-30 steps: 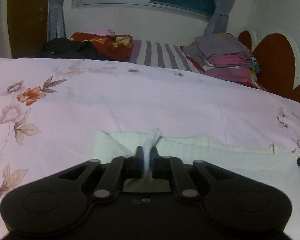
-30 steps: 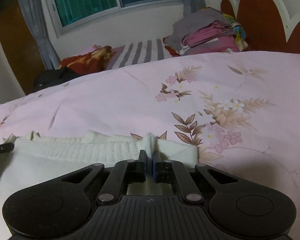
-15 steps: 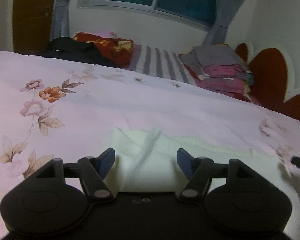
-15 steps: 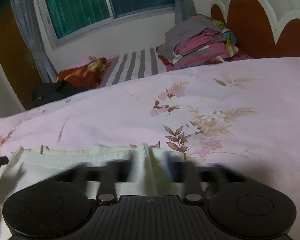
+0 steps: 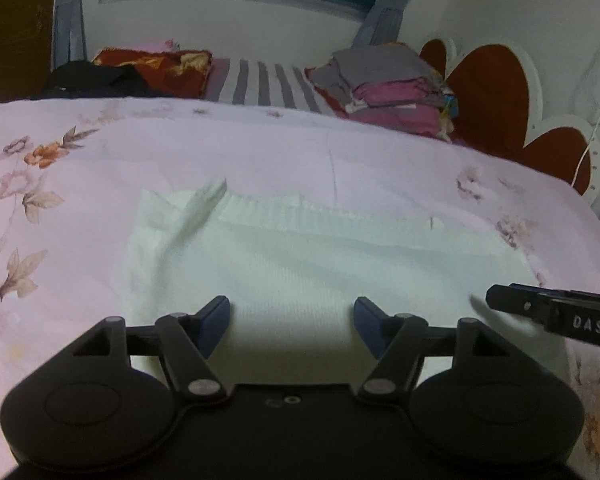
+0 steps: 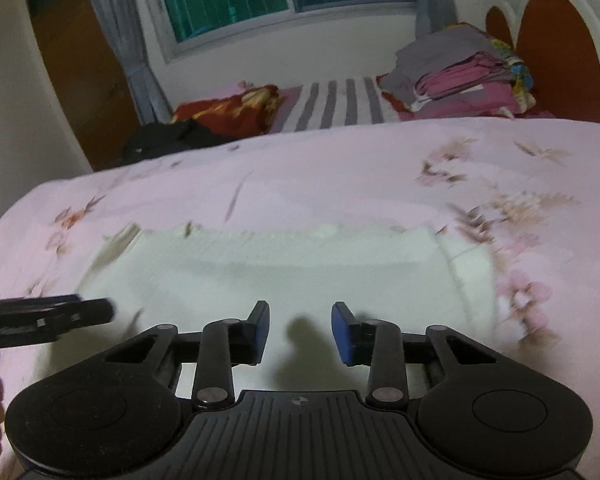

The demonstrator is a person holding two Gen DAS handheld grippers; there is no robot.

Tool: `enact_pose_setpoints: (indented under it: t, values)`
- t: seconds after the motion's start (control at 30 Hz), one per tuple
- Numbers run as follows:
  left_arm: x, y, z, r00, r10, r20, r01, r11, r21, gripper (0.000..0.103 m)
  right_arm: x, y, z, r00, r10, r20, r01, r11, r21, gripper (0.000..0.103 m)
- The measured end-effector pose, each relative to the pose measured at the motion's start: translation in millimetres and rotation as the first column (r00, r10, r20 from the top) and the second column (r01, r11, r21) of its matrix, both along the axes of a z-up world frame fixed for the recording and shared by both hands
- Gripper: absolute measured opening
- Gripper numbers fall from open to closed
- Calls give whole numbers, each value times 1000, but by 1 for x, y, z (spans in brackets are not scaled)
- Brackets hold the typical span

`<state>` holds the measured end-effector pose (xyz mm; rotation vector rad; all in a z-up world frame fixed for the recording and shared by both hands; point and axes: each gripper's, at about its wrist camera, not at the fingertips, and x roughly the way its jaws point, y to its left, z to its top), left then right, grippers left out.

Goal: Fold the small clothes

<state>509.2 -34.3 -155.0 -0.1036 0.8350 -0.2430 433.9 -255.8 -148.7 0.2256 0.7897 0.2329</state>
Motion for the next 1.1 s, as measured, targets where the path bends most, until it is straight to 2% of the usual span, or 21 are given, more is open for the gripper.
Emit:
enact_pose_setpoints:
  t: [0.13,0.27,0.47,0.6,0.7,0.77,0.93,1.1]
  values:
    - [2,-3,-8,1000,14,-13,-13,998,69,67,0,15,-2,1000,-2,-13,2,1000,6,35]
    - [1,0,-13,1000,23,-12,-21,993,119,67,2,19,-9,999,-27,-38,26,999,-27,35]
    - [-1,5,-16,1000,5,-15,-3,991,132,69,-8,-11,-24,992,-109,-68,99,985,-143,35]
    - [-2,8,-15,1000,0,-15,2,991,135,71,-14,-26,-27,988,-137,-69,124,979,-162,35]
    - [-7,11,-9,1000,18,-17,-15,992,128,66,-20,-21,-20,987,-147,-56,136,976,-168,36]
    - [-15,11,-2,1000,17,-7,-17,993,119,65,-28,-12,-11,992,-119,-35,114,987,-110,36]
    - [-40,2,9,1000,-22,-2,22,995,96,66,-40,32,5,1000,-24,-8,24,997,-73,36]
    - [-50,2,-5,999,-9,-37,13,994,111,67,-46,58,5,1000,17,-3,-17,997,-71,36]
